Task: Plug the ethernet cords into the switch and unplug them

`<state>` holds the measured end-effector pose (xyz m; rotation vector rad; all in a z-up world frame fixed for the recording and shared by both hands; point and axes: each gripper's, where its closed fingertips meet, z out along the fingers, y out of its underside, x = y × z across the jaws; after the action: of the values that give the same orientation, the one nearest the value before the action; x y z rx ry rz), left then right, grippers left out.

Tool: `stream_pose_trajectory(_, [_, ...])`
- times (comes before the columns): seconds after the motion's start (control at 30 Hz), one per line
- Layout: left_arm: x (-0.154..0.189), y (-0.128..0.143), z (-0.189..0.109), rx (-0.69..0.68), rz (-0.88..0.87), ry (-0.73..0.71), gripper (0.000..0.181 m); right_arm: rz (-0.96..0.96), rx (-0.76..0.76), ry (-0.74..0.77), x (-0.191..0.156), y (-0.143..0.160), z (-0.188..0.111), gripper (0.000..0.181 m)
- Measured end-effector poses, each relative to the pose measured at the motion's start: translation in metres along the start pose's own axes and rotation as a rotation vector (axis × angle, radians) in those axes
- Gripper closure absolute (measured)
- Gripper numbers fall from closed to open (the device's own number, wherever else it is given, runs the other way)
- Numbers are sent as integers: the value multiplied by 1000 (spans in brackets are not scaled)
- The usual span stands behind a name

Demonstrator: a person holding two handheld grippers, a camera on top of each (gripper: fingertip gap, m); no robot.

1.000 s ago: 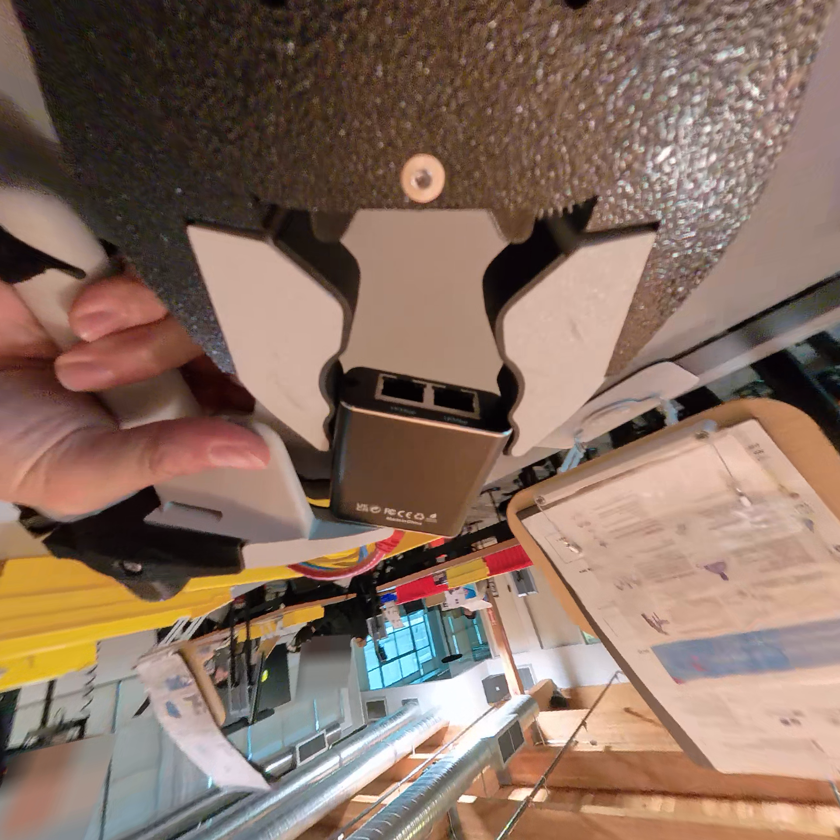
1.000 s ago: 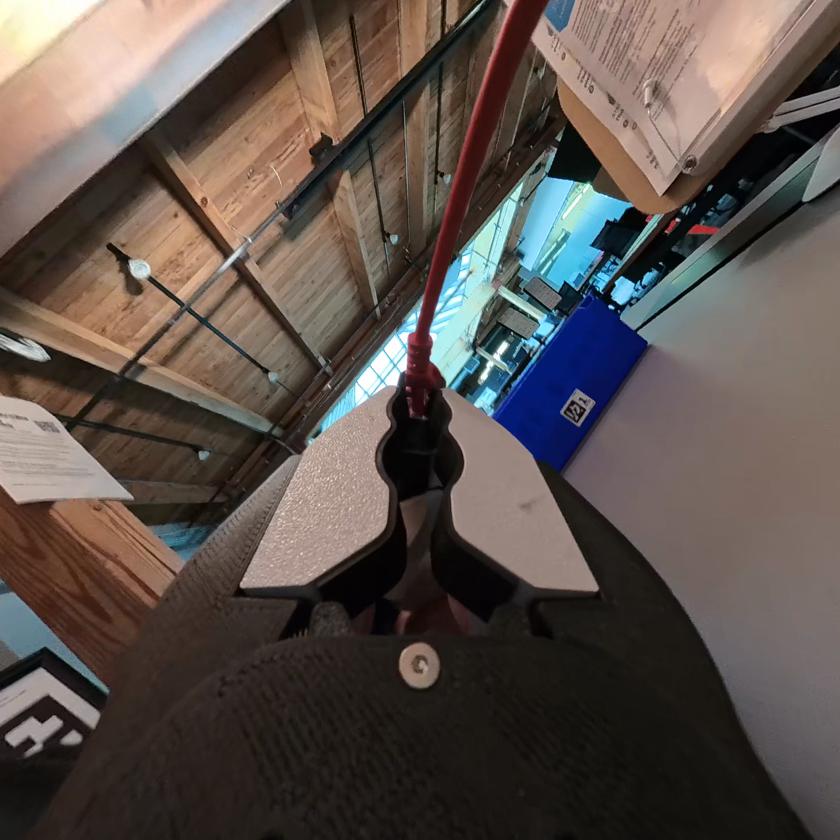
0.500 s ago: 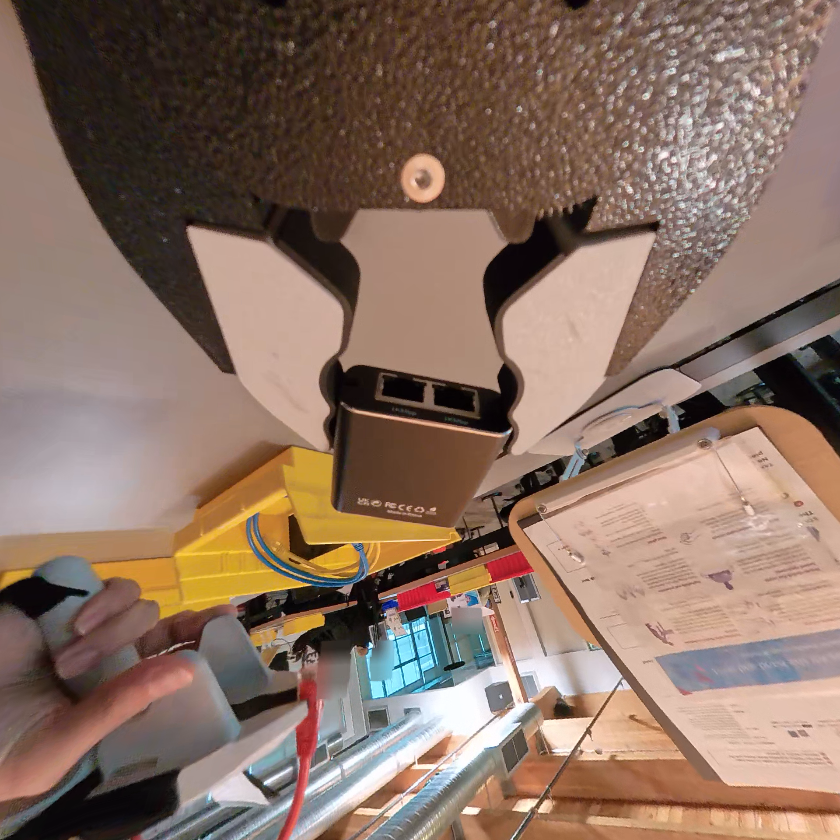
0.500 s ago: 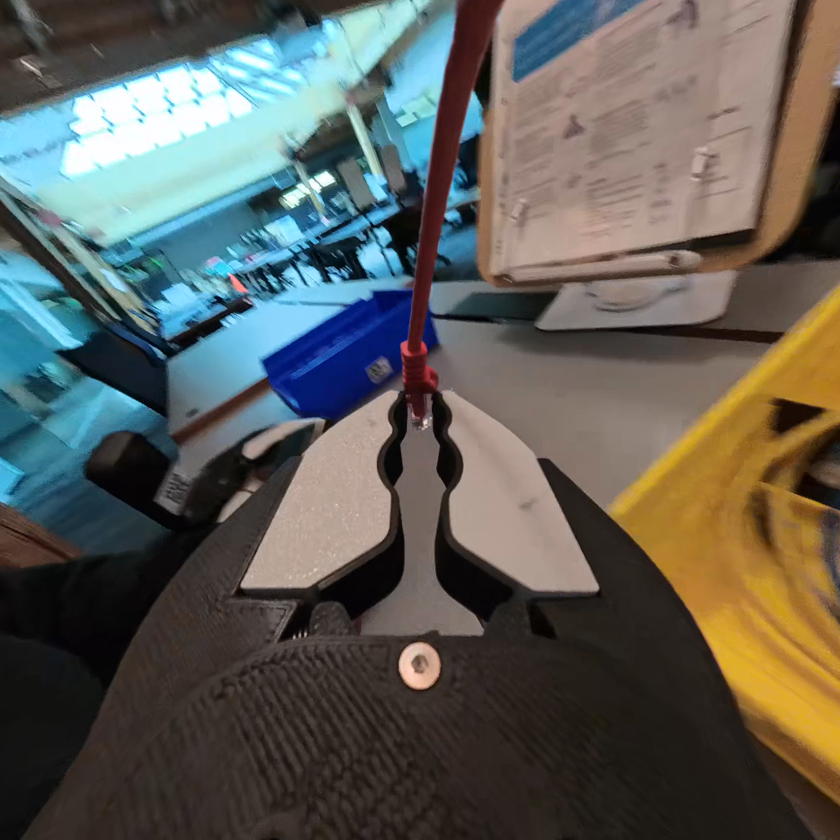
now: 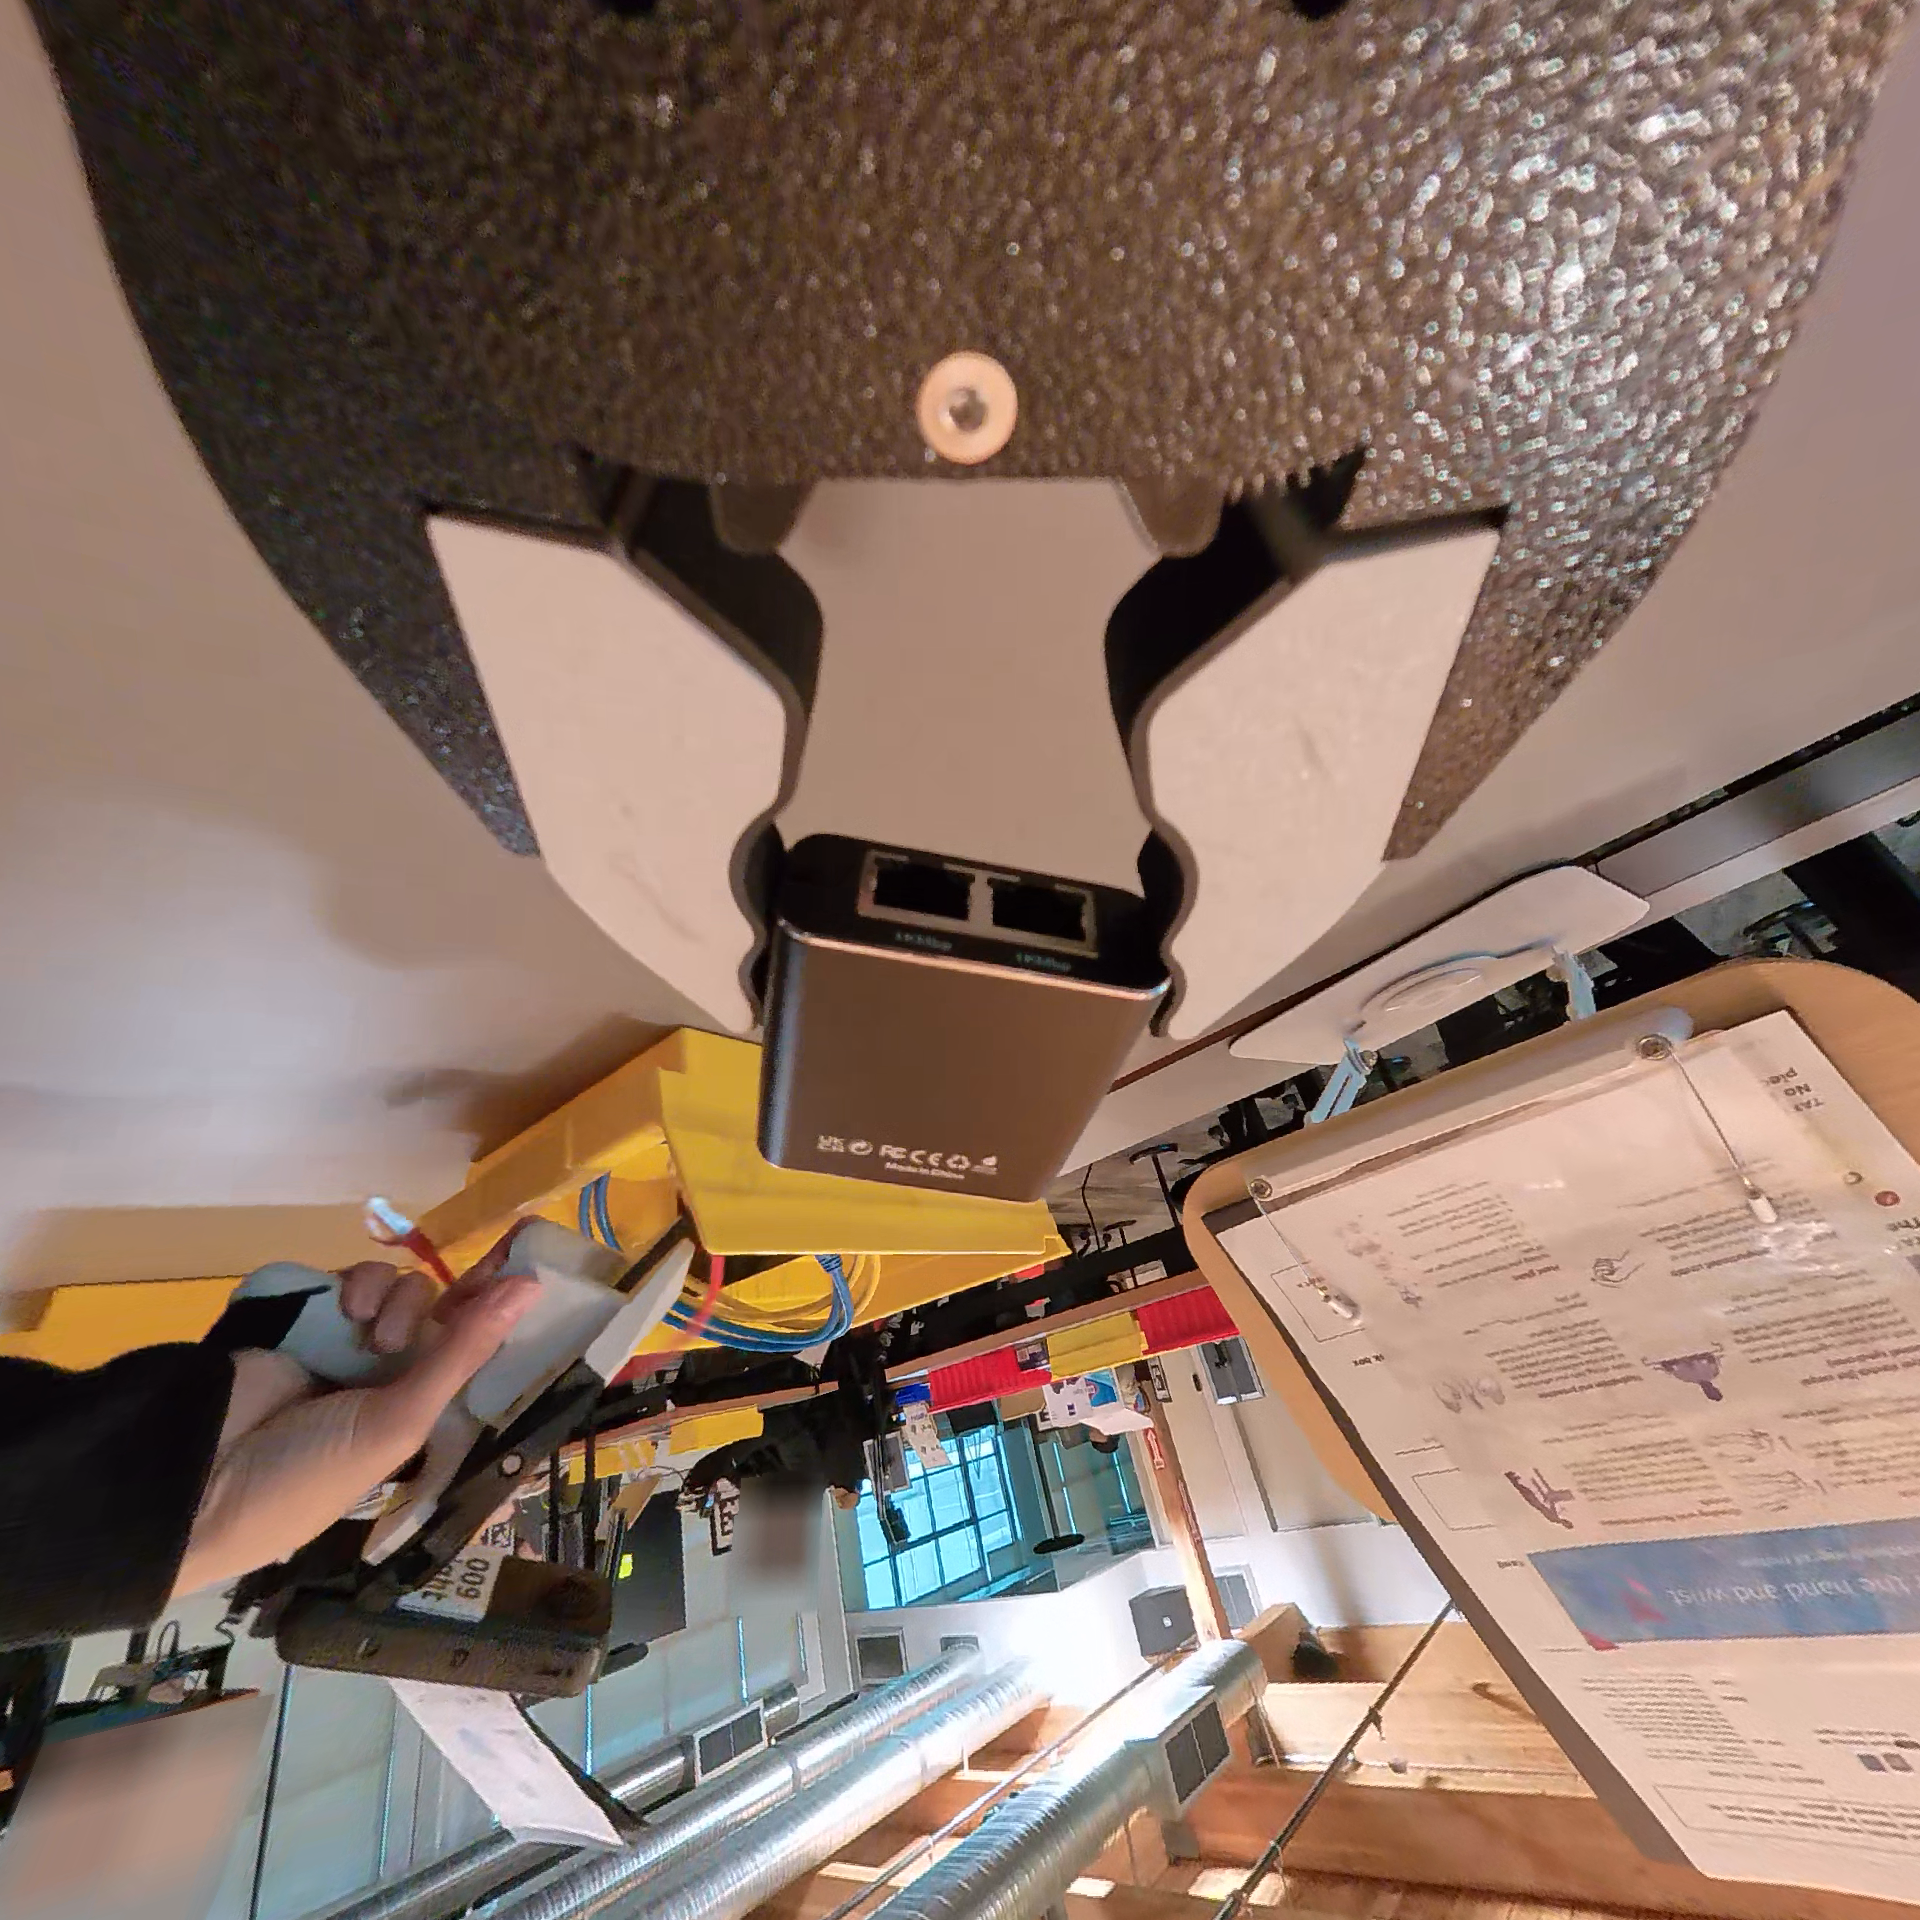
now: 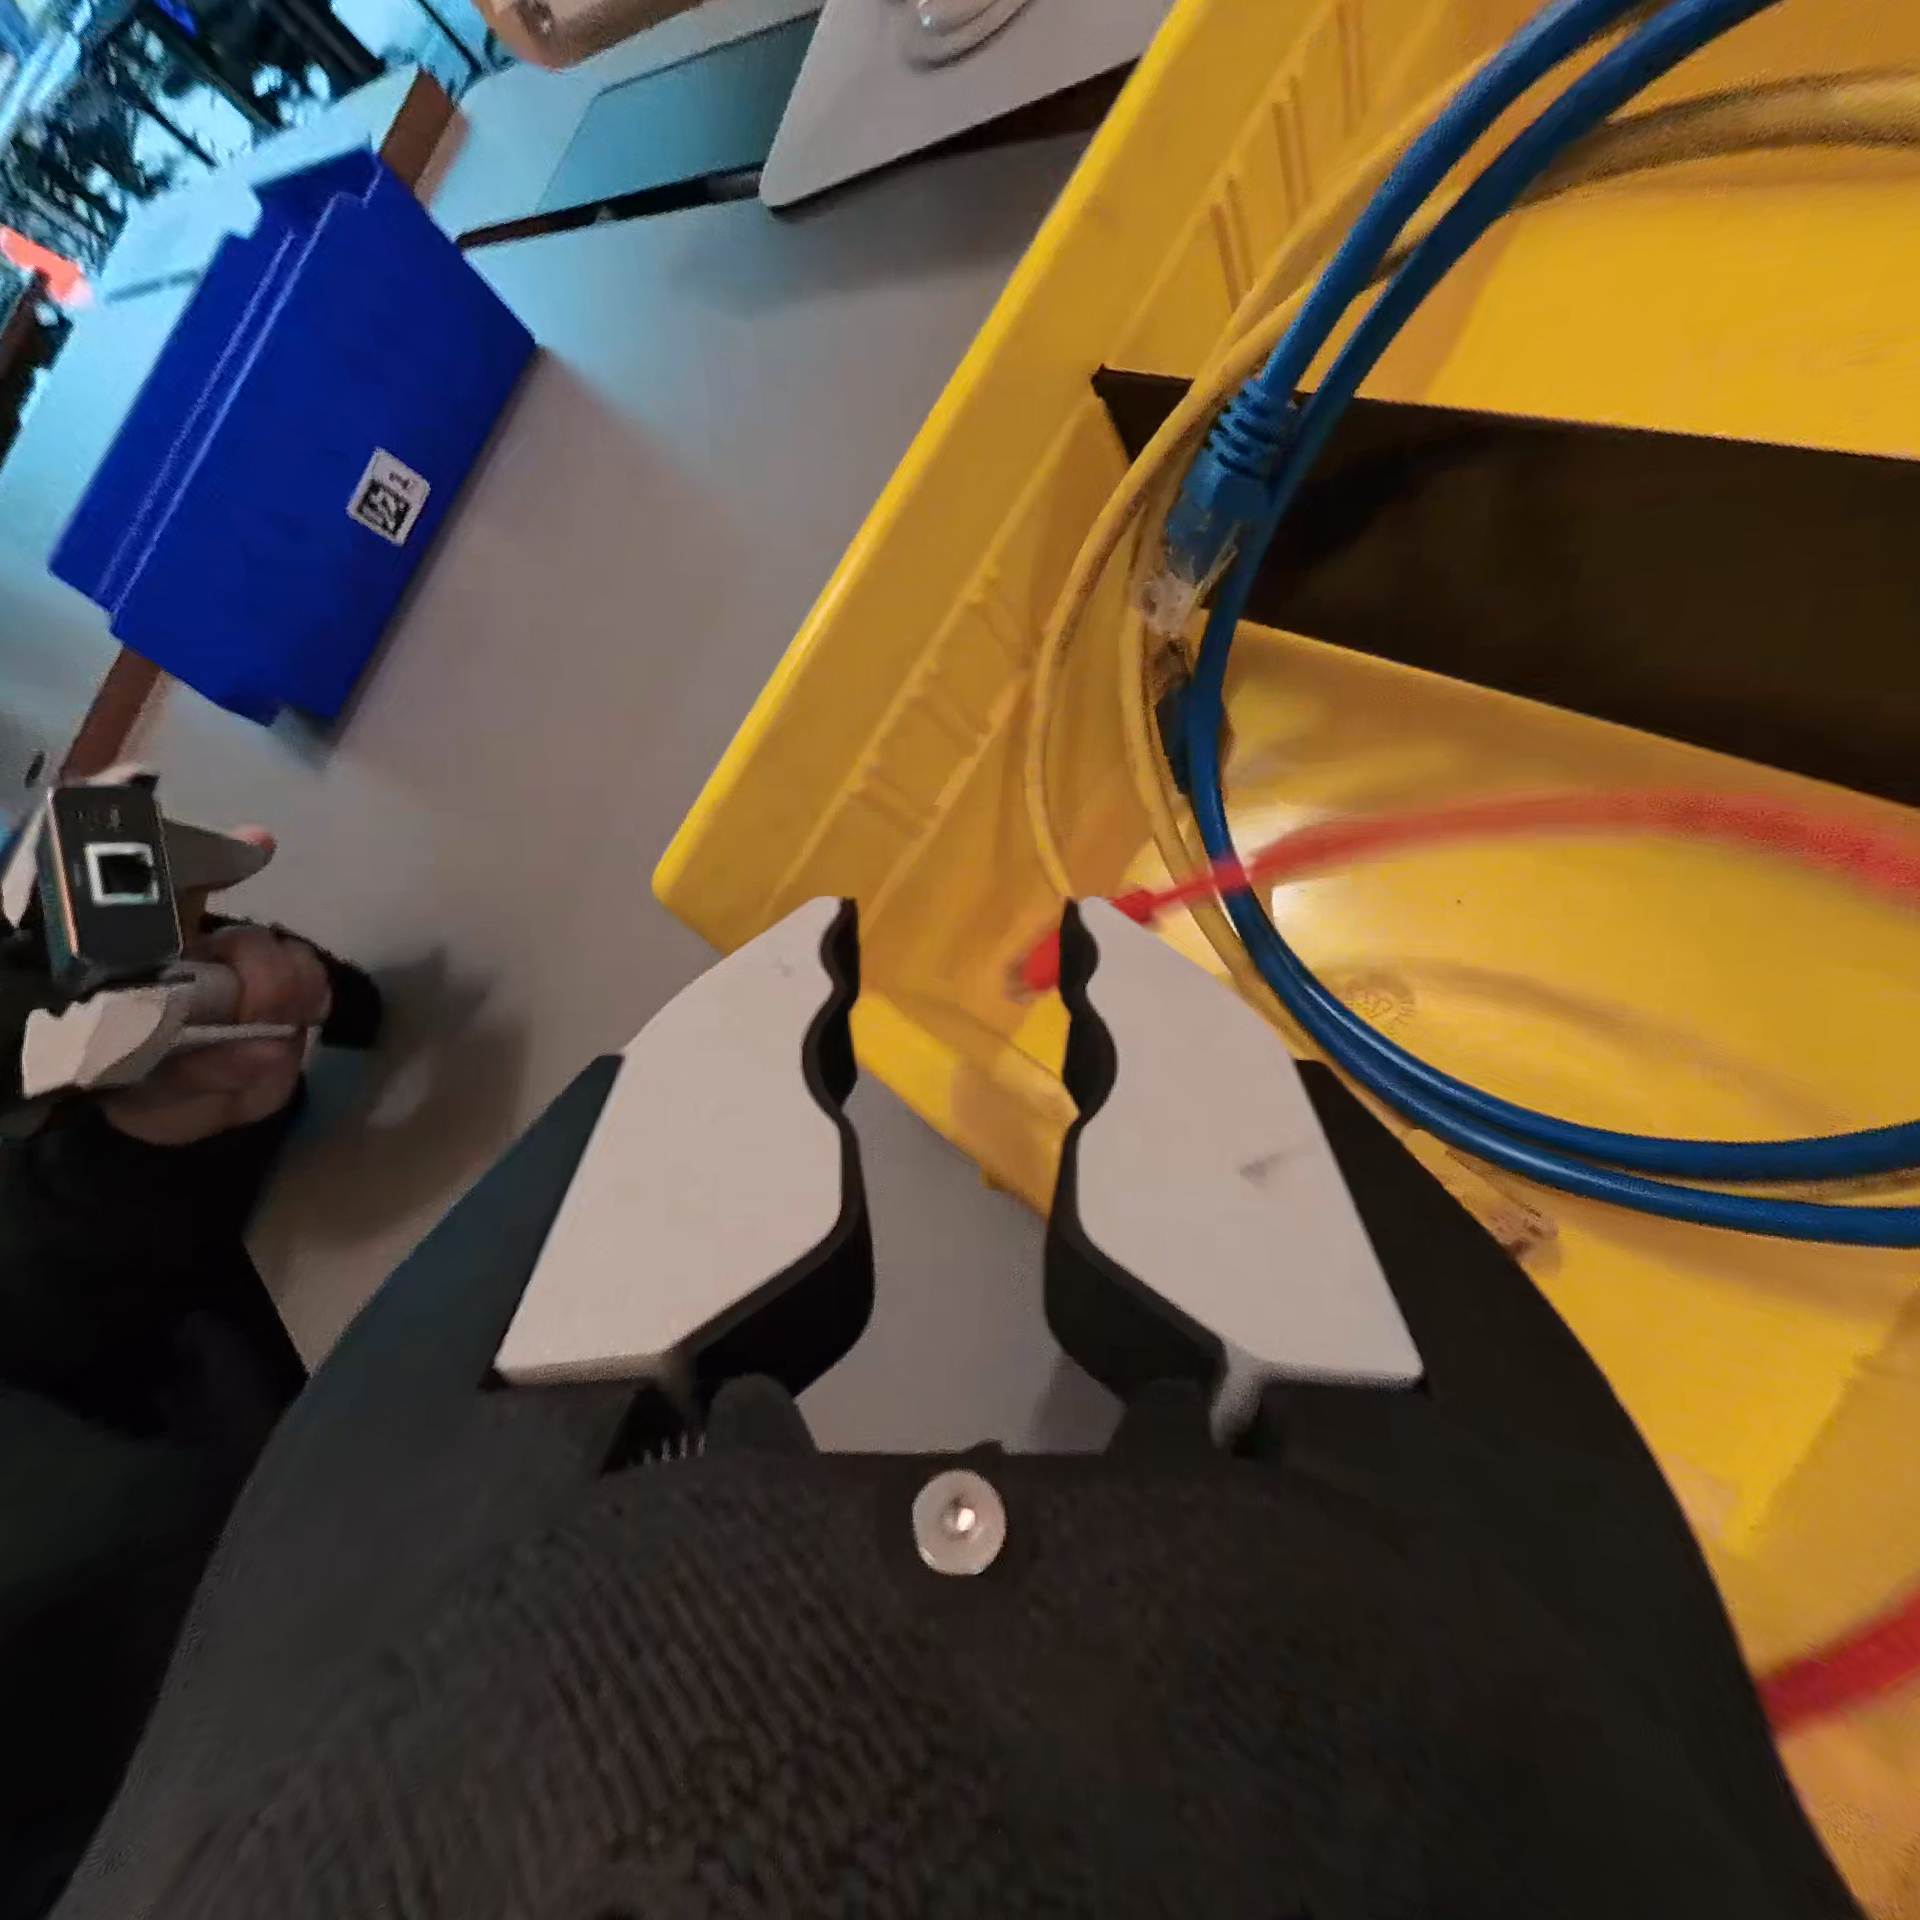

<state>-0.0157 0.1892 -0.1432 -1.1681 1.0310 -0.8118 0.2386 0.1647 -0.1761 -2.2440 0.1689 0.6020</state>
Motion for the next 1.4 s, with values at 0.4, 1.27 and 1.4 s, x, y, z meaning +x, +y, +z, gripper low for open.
stream_pose_trajectory(0.4, [3,0,1,-6,8,14,115,-215,-228,311,22,13,-65,123])
stream_pose_trajectory(1.27, [5,0,1,-4,11,24,115,-459,-6,579,65,-39,-68,177])
stream_pose_trajectory(1.4, [5,0,1,-1,10,26,115,-392,-91,626,84,-29,-60,132])
